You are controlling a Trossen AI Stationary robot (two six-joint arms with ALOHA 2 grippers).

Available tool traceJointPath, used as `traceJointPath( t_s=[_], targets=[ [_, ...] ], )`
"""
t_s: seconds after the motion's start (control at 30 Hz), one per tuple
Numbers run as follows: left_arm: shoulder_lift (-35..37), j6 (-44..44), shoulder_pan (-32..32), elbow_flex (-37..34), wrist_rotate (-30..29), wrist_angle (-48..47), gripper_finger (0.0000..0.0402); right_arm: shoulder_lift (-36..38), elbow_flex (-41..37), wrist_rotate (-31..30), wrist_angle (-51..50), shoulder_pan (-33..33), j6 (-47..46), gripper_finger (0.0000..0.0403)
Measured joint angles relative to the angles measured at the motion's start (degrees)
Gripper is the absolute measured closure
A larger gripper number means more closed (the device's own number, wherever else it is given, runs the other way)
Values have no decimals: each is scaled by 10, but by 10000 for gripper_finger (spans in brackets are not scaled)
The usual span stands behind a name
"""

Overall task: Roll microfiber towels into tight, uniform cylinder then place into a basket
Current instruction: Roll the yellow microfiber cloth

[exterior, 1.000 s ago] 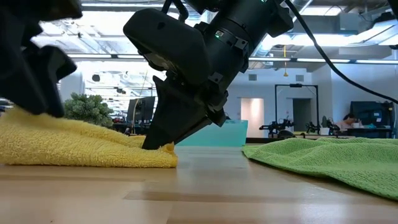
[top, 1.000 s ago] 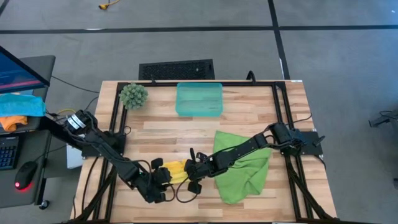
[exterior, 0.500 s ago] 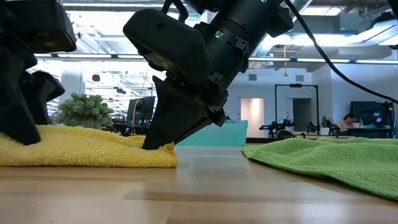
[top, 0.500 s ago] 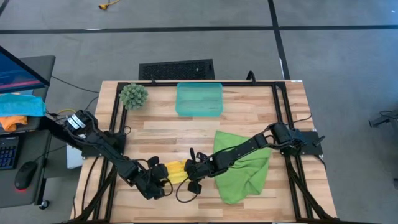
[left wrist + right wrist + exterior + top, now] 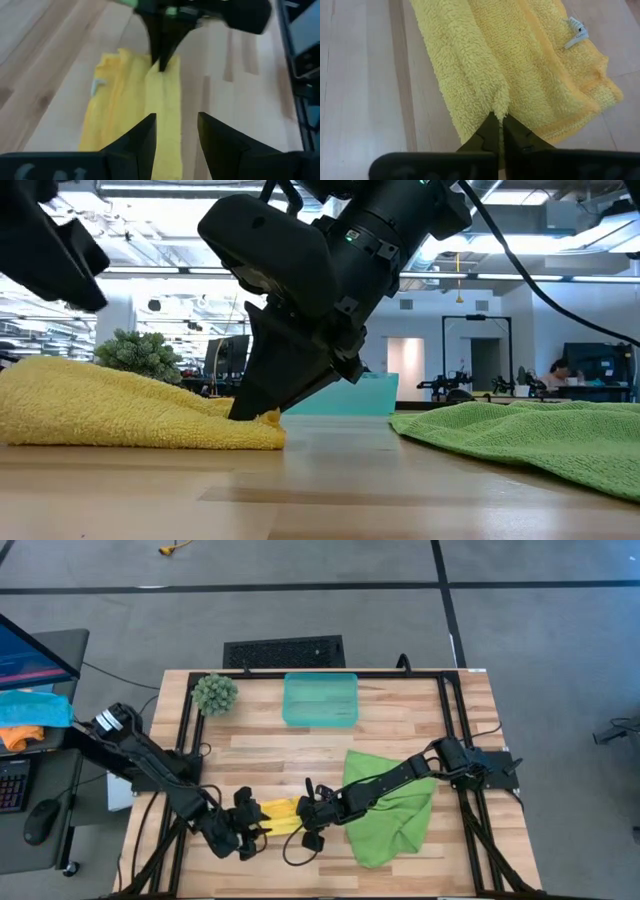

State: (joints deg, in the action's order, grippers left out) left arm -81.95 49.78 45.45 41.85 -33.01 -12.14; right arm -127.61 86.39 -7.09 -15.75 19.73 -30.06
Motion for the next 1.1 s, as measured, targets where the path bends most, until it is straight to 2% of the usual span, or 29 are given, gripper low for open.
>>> traceJointPath(
  t_s=[0.1, 0.33, 0.47, 0.73, 1.1],
  targets=[
    [-11, -23, 3, 0, 13, 27, 268, 0, 0, 0, 0, 0, 0, 382],
    [-87, -23, 0, 0, 33, 52, 268, 0, 0, 0, 0, 0, 0, 391],
    [-114, 10, -7, 0, 33, 47, 268, 0, 0, 0, 0, 0, 0, 379],
    [-120, 93, -10, 0, 44, 21, 268, 0, 0, 0, 1, 0, 0, 391],
    [-119, 121, -9, 0, 67, 4, 268, -1, -1, -2, 16, 1, 15, 310]
  ],
)
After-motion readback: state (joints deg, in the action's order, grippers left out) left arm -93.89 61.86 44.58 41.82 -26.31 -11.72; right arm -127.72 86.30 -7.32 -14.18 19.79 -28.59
